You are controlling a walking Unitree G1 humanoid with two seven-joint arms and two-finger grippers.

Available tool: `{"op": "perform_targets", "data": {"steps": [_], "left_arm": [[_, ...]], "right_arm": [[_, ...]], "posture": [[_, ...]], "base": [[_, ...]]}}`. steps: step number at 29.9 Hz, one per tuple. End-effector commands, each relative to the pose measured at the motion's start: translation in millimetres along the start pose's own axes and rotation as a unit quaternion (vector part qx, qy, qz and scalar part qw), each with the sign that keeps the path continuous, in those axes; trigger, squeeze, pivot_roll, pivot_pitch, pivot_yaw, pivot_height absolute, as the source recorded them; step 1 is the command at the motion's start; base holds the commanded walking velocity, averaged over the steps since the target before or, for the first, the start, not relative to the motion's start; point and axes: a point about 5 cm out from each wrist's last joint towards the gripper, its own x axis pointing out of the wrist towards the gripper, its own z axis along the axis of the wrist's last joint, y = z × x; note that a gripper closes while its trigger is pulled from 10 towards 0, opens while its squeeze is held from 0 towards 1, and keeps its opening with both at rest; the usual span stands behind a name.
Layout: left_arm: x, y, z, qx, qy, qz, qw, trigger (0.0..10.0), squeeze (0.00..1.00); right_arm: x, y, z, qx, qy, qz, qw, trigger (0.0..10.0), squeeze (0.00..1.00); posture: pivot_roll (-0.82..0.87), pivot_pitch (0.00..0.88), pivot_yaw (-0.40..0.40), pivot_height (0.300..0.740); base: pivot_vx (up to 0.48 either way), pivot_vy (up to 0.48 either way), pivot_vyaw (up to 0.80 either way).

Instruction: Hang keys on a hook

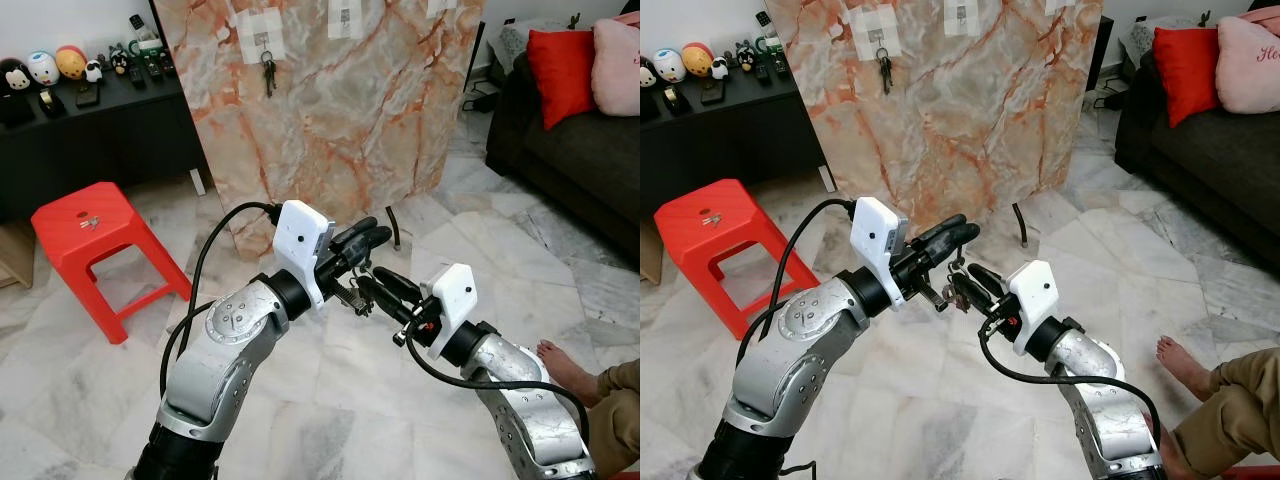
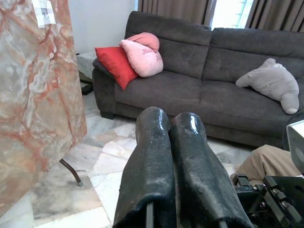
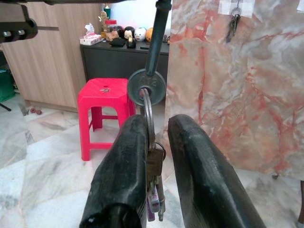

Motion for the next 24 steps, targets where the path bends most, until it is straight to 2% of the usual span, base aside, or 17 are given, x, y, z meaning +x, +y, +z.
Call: {"op": "perform_targets", "data": {"steps": [1, 13, 14, 15, 16, 17, 24], "left_arm": [[0.3, -1.1, 2.8, 0.008, -0.008, -0.006, 1.000, 10.0, 0.00], [0.2, -1.4, 2.3, 0.011, -0.006, -0.007, 1.000, 10.0, 0.00], [0.2, -1.5, 2.1, 0.011, -0.006, -0.007, 1.000, 10.0, 0.00], [0.2, -1.5, 2.0, 0.011, -0.006, -0.007, 1.000, 10.0, 0.00], [0.2, -1.6, 2.1, 0.011, -0.006, -0.007, 1.000, 10.0, 0.00], [0.3, -1.6, 2.1, 0.012, -0.006, -0.007, 1.000, 10.0, 0.00], [0.2, -1.5, 1.5, 0.013, -0.004, -0.007, 1.000, 10.0, 0.00]], "right_arm": [[2.7, 0.8, 1.7, -0.005, -0.005, 0.007, 1.000, 10.0, 0.00], [7.8, -0.3, 3.2, -0.011, -0.008, 0.016, 1.000, 10.0, 0.00], [8.0, 0.2, 2.8, -0.011, -0.008, 0.017, 1.000, 9.0, 0.00], [8.0, 0.7, 2.4, -0.011, -0.008, 0.019, 1.000, 4.7, 0.00], [8.0, 1.2, 2.2, -0.010, -0.008, 0.020, 1.000, 3.4, 0.00], [8.0, 1.9, 1.8, -0.010, -0.008, 0.022, 1.000, 0.0, 0.00], [9.1, 7.1, 0.5, -0.007, -0.008, 0.033, 0.999, 0.0, 0.00]], "posture": [[-0.15, 0.080, 0.008, 0.740], [-0.15, 0.081, 0.008, 0.740], [-0.15, 0.081, 0.008, 0.740], [-0.15, 0.081, 0.008, 0.740], [-0.15, 0.081, 0.009, 0.740], [-0.15, 0.081, 0.009, 0.740], [-0.15, 0.082, 0.009, 0.740]], "base": [[0.000, 0.000, 0.00], [0.000, 0.000, 0.00], [0.000, 0.000, 0.00], [0.000, 0.000, 0.00], [0.000, 0.000, 0.00], [0.000, 0.000, 0.00], [0.000, 0.000, 0.00]]}}
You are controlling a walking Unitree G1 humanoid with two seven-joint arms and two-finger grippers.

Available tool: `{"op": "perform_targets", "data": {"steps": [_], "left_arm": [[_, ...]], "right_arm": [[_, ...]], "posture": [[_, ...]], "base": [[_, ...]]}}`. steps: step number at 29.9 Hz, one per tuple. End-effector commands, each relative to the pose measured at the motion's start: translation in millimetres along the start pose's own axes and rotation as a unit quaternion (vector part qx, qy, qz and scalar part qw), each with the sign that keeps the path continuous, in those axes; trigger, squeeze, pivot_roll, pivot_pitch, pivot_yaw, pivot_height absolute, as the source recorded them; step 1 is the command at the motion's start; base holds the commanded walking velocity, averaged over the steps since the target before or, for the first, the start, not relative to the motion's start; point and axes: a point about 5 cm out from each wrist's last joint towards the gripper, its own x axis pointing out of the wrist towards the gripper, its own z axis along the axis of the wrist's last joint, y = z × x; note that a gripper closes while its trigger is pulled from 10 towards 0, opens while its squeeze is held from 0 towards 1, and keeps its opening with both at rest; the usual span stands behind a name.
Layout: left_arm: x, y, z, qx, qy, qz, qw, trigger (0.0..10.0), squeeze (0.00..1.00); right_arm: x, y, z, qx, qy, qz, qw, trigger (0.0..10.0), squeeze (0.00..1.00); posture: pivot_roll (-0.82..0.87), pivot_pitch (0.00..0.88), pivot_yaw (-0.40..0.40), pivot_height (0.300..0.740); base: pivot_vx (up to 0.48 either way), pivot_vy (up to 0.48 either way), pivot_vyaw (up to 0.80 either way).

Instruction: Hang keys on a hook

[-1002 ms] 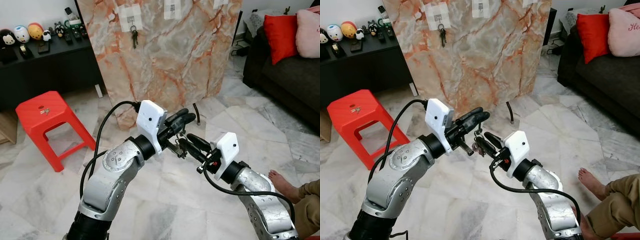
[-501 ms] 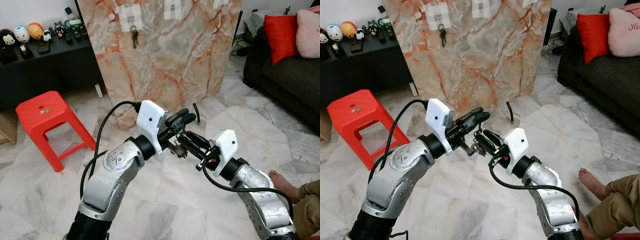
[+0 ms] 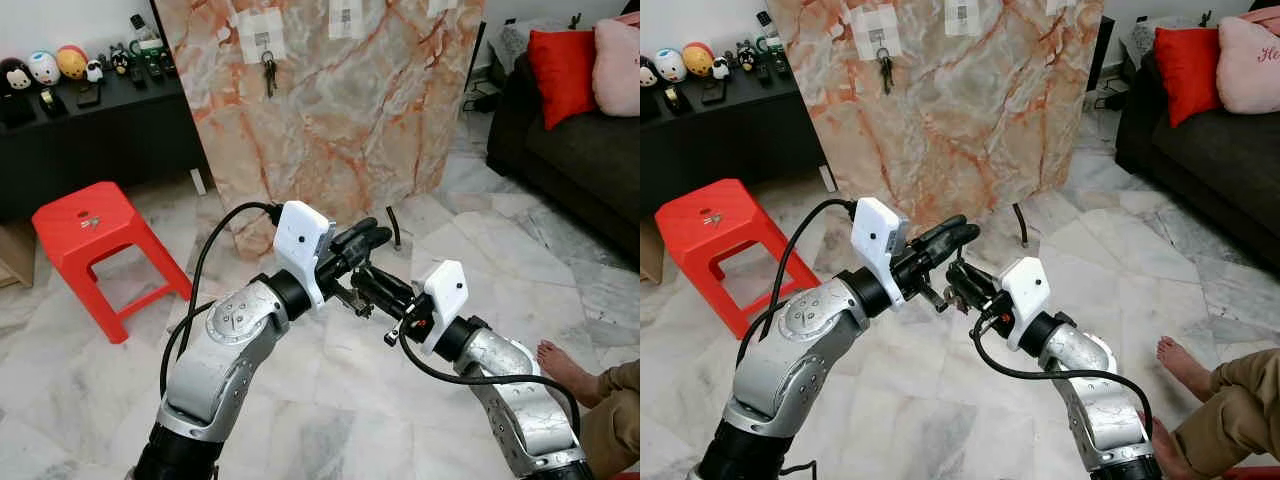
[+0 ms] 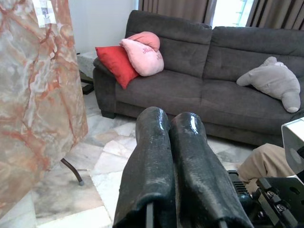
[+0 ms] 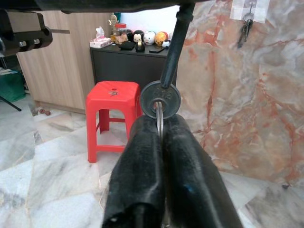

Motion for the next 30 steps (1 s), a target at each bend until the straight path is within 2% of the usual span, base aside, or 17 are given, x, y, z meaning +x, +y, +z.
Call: {"op": "perform_targets", "data": {"steps": [1, 8, 17, 24, 30], "left_arm": [[0.2, -1.3, 2, 0.010, -0.006, -0.006, 1.000, 10.0, 0.00], [-0.1, 0.3, 2, 0.007, -0.009, 0.000, 1.000, 10.0, 0.00], [-1.6, 9.1, 9, -0.007, -0.028, 0.026, 0.999, 10.0, 0.00], [-4.8, 22.3, 6, -0.008, -0.020, 0.071, 0.997, 10.0, 0.00], [-7.1, 30.0, 5, -0.026, -0.029, 0.098, 0.994, 10.0, 0.00]], "right_arm": [[1.7, 4.0, 0, -0.004, 0.000, 0.011, 1.000, 0.0, 0.00], [3.6, 6.3, 0, -0.006, 0.000, 0.013, 1.000, 0.0, 0.00], [2.6, 1.9, 1, -0.008, -0.004, -0.003, 1.000, 0.0, 0.00], [2.8, -2.1, 1, -0.015, -0.003, -0.019, 1.000, 0.0, 0.00], [2.7, -4.5, 3, -0.022, -0.006, -0.029, 0.999, 0.0, 0.00]], "posture": [[-0.15, 0.082, 0.009, 0.740], [-0.15, 0.082, 0.011, 0.740], [-0.15, 0.083, 0.011, 0.740], [-0.15, 0.083, 0.011, 0.740], [-0.15, 0.082, 0.012, 0.740]], "base": [[0.000, 0.000, 0.00], [0.000, 0.000, 0.00], [0.000, 0.000, 0.00], [0.000, 0.000, 0.00], [0.000, 0.000, 0.00]]}}
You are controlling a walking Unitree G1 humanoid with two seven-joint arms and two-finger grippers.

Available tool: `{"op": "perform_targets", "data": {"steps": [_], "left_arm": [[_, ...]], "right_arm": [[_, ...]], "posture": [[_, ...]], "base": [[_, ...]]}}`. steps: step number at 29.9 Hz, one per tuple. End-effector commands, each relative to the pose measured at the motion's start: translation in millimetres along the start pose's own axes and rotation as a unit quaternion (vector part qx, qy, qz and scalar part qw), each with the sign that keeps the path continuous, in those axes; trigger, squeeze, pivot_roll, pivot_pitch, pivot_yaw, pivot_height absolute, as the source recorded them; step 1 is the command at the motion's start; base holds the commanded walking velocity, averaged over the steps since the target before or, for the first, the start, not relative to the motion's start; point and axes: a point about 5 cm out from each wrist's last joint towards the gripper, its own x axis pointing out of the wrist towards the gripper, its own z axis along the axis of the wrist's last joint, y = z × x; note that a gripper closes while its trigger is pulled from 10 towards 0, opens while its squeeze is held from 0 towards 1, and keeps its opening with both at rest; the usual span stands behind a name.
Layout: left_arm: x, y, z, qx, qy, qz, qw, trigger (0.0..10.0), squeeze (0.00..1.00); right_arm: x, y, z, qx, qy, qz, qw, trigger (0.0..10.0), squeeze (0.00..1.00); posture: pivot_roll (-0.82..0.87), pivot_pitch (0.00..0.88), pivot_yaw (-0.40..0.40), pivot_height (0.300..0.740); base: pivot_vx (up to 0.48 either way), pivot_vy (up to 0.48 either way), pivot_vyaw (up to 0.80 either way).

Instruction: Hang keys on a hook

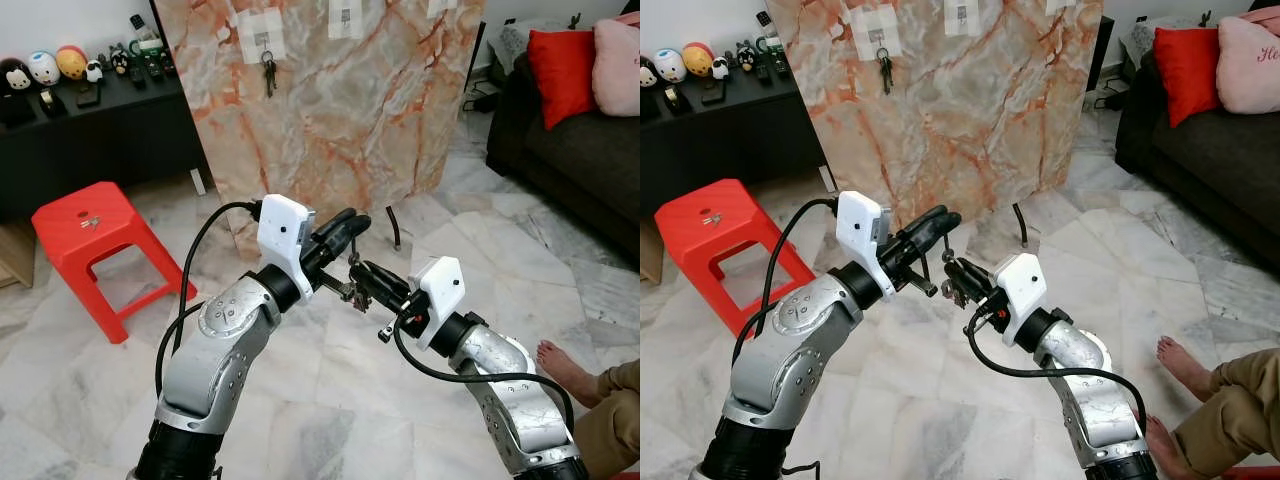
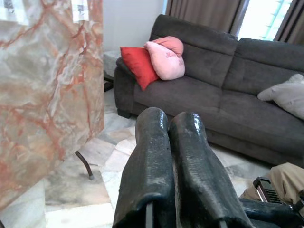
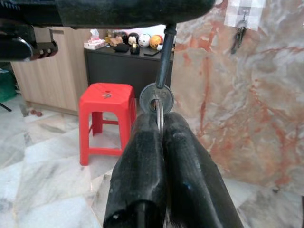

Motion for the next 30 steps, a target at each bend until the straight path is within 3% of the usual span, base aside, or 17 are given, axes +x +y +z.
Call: {"op": "perform_targets", "data": {"steps": [1, 2, 4, 5, 9, 16, 17, 21, 25, 26, 28, 29, 30], "left_arm": [[-2.2, 11.4, 9, -0.001, -0.024, 0.033, 0.999, 10.0, 0.00], [-2.8, 13.3, 8, -0.006, -0.021, 0.039, 0.999, 10.0, 0.16], [-3.1, 14.4, 7, -0.008, -0.019, 0.041, 0.999, 10.0, 0.16], [-4.4, 19.7, 0, -0.009, -0.001, 0.057, 0.998, 10.0, 1.00], [-5.9, 23.5, -9, -0.033, 0.020, 0.071, 0.997, 10.0, 1.00], [-9.5, 33.5, -21, -0.035, 0.054, 0.108, 0.992, 10.0, 1.00], [-11.7, 37.9, -25, -0.036, 0.062, 0.120, 0.990, 10.0, 0.00], [-16.9, 46.9, -29, -0.051, 0.063, 0.147, 0.986, 10.0, 0.00], [-25.9, 60.9, -36, -0.054, 0.070, 0.182, 0.979, 10.0, 0.00], [-30.7, 67.7, -41, -0.051, 0.077, 0.198, 0.976, 10.0, 0.00], [-38.8, 75.1, -52, -0.054, 0.092, 0.215, 0.971, 10.0, 0.00], [-40.4, 76.3, -54, -0.056, 0.094, 0.218, 0.970, 10.0, 0.00], [-49.5, 82.0, -66, -0.054, 0.115, 0.240, 0.962, 10.0, 0.00]], "right_arm": [[-2.2, -3.9, -1, -0.006, 0.003, -0.013, 1.000, 0.0, 0.00], [-2.0, -4.1, -1, -0.006, 0.002, -0.013, 1.000, 0.0, 0.00], [-1.9, -4.1, -1, -0.006, 0.001, -0.013, 1.000, 0.0, 0.00], [-0.6, -3.3, 2, -0.004, -0.007, -0.010, 1.000, 0.0, 0.00], [1.6, -1.4, 6, -0.002, -0.016, -0.004, 1.000, 0.0, 0.00], [3.4, 2.9, 7, 0.001, -0.023, 0.005, 1.000, 0.0, 0.00], [3.7, 4.0, 8, 0.002, -0.025, 0.006, 1.000, 0.0, 0.00], [4.6, -1.3, 10, -0.007, -0.029, -0.018, 0.999, 0.0, 0.00], [4.4, -31.9, 14, -0.064, -0.022, -0.154, 0.986, 0.0, 0.00], [1.0, -47.7, 13, -0.106, 0.000, -0.223, 0.969, 0.0, 0.00], [-4.4, -62.7, 10, -0.138, 0.032, -0.291, 0.946, 0.0, 0.00], [-5.3, -64.5, 10, -0.144, 0.037, -0.301, 0.942, 0.0, 0.00], [-8.8, -69.8, 10, -0.180, 0.052, -0.337, 0.923, 0.0, 0.00]], "posture": [[-0.15, 0.082, 0.012, 0.740], [-0.15, 0.082, 0.013, 0.740], [-0.15, 0.082, 0.013, 0.740], [-0.15, 0.080, 0.014, 0.740], [-0.15, 0.077, 0.014, 0.740], [-0.15, 0.074, 0.016, 0.740], [-0.15, 0.073, 0.017, 0.740], [-0.15, 0.076, 0.016, 0.740], [-0.15, 0.077, 0.016, 0.740], [-0.15, 0.077, 0.016, 0.740], [-0.15, 0.078, 0.017, 0.740], [-0.15, 0.078, 0.017, 0.740], [-0.15, 0.078, 0.017, 0.740]], "base": [[0.000, 0.000, 0.00], [0.000, 0.000, 0.00], [0.000, 0.000, 0.00], [0.000, 0.000, 0.00], [0.000, 0.000, 0.00], [0.000, 0.000, 0.00], [0.000, 0.000, 0.00], [0.000, 0.000, 0.00], [0.000, 0.000, 0.00], [0.000, 0.000, 0.00], [0.000, 0.000, 0.00], [0.000, 0.000, 0.00], [0.000, 0.000, 0.00]]}}
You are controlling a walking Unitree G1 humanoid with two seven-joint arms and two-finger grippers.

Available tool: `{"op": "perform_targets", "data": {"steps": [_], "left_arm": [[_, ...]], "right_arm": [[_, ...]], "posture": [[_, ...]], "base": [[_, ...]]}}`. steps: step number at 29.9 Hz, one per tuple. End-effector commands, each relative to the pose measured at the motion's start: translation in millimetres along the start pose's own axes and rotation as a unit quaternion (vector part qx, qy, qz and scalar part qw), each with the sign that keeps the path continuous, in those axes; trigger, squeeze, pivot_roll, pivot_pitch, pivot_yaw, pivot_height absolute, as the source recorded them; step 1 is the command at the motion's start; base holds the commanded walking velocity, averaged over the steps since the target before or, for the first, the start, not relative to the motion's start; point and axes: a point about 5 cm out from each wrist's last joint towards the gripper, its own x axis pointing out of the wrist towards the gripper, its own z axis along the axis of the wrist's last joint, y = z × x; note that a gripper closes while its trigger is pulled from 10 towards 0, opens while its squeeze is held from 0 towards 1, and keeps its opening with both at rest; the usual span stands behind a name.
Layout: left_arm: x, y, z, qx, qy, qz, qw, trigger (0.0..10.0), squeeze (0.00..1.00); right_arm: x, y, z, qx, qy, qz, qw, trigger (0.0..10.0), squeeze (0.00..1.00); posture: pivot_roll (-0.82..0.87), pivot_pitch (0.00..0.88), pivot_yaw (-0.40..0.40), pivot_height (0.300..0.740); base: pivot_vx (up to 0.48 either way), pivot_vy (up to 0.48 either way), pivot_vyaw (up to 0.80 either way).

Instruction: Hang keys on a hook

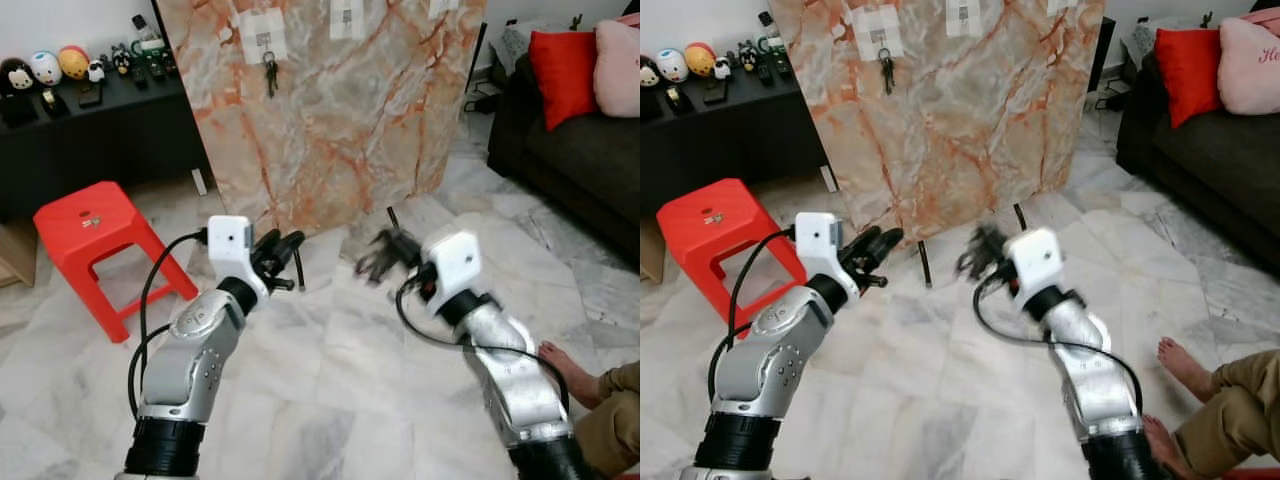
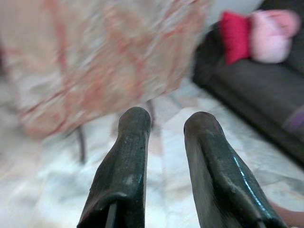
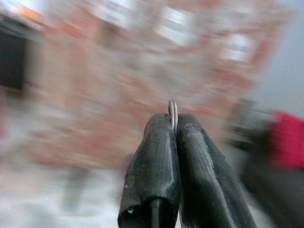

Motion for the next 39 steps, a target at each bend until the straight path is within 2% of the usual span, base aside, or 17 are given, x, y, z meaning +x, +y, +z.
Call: {"op": "perform_targets", "data": {"steps": [1, 6, 9, 11, 13, 14, 16, 17, 18, 19, 20, 23, 27, 33, 35, 39], "left_arm": [[-6.2, 15.6, -20, 0.006, 0.031, 0.038, 0.999, 10.0, 0.00], [-14.0, 28.4, -39, 0.001, 0.054, 0.068, 0.996, 10.0, 0.00], [-22.1, 38.5, -56, 0.010, 0.078, 0.092, 0.993, 10.0, 0.00], [-24.4, 40.8, -62, 0.005, 0.084, 0.098, 0.992, 10.0, 0.00], [-26.9, 42.0, -70, 0.007, 0.093, 0.099, 0.991, 10.0, 0.00], [-29.8, 44.0, -83, 0.022, 0.110, 0.102, 0.988, 10.0, 0.00], [-31.3, 44.9, -90, 0.029, 0.120, 0.103, 0.987, 10.0, 0.00], [-32.8, 44.6, -95, 0.029, 0.127, 0.101, 0.986, 10.0, 0.00], [-32.8, 44.6, -95, 0.029, 0.127, 0.101, 0.986, 10.0, 0.00], [-33.4, 44.9, -98, 0.032, 0.130, 0.100, 0.986, 10.0, 0.00], [-34.3, 45.3, -102, 0.043, 0.137, 0.096, 0.985, 10.0, 0.00], [-35.1, 45.9, -105, 0.056, 0.144, 0.088, 0.984, 10.0, 0.00], [-35.0, 51.5, -108, 0.046, 0.142, 0.095, 0.984, 10.0, 0.00], [-35.8, 56.3, -112, 0.031, 0.139, 0.104, 0.984, 10.0, 0.00], [-39.1, 59.3, -118, 0.032, 0.148, 0.111, 0.982, 10.0, 0.00], [-40.4, 60.3, -123, 0.033, 0.158, 0.110, 0.981, 10.0, 0.00]], "right_arm": [[-0.4, -7.0, -5, -0.052, 0.020, -0.060, 0.997, 0.0, 0.00], [-2.2, -13.8, -4, -0.070, 0.024, -0.119, 0.990, 0.0, 0.00], [-4.4, -17.7, -2, -0.053, 0.011, -0.159, 0.986, 0.0, 0.00], [-3.5, -16.0, -1, -0.055, -0.001, -0.156, 0.986, 0.0, 0.00], [-1.1, -5.1, 4, -0.057, -0.026, -0.121, 0.991, 0.0, 0.00], [1.1, 9.6, 9, 0.032, -0.044, -0.090, 0.994, 0.0, 0.00], [2.3, 14.8, 11, 0.095, -0.044, -0.089, 0.991, 0.0, 0.00], [4.1, 16.7, 12, 0.182, -0.036, -0.091, 0.978, 0.0, 0.00], [4.1, 16.7, 12, 0.182, -0.036, -0.091, 0.978, 0.0, 0.00], [5.7, 18.8, 14, 0.227, -0.035, -0.085, 0.970, 0.0, 0.00], [7.4, 19.6, 16, 0.232, -0.040, -0.076, 0.969, 0.0, 0.00], [9.8, 18.6, 19, 0.215, -0.046, -0.071, 0.973, 0.0, 0.00], [13.1, 15.9, 18, 0.213, -0.050, -0.076, 0.973, 0.0, 0.00], [12.2, 17.4, 10, 0.186, -0.021, -0.077, 0.979, 0.0, 0.00], [9.8, 10.6, 4, 0.143, -0.010, -0.107, 0.984, 0.0, 0.00], [8.1, 1.0, -3, 0.123, 0.007, -0.148, 0.981, 0.0, 0.00]], "posture": [[-0.15, 0.082, 0.017, 0.740], [-0.15, 0.081, 0.016, 0.740], [-0.15, 0.083, 0.014, 0.740], [-0.15, 0.079, 0.015, 0.740], [-0.16, 0.076, 0.017, 0.740], [-0.16, 0.072, 0.018, 0.740], [-0.16, 0.068, 0.018, 0.740], [-0.16, 0.062, 0.020, 0.740], [-0.16, 0.062, 0.020, 0.740], [-0.16, 0.059, 0.021, 0.740], [-0.16, 0.055, 0.023, 0.740], [-0.16, 0.051, 0.025, 0.740], [-0.15, 0.043, 0.030, 0.740], [-0.15, 0.037, 0.037, 0.740], [-0.15, 0.033, 0.041, 0.740], [-0.15, 0.020, 0.050, 0.740]], "base": [[0.000, 0.000, 0.00], [0.000, 0.000, 0.00], [0.000, 0.000, 0.00], [0.000, 0.000, 0.00], [0.000, 0.000, 0.00], [0.000, 0.000, 0.00], [0.000, 0.000, 0.00], [0.000, 0.000, 0.00], [0.000, 0.000, 0.00], [0.000, 0.000, 0.00], [0.000, 0.000, 0.00], [0.000, 0.000, 0.00], [0.000, 0.000, 0.00], [0.000, 0.000, 0.00], [0.000, 0.000, 0.00], [0.000, 0.000, 0.00]]}}
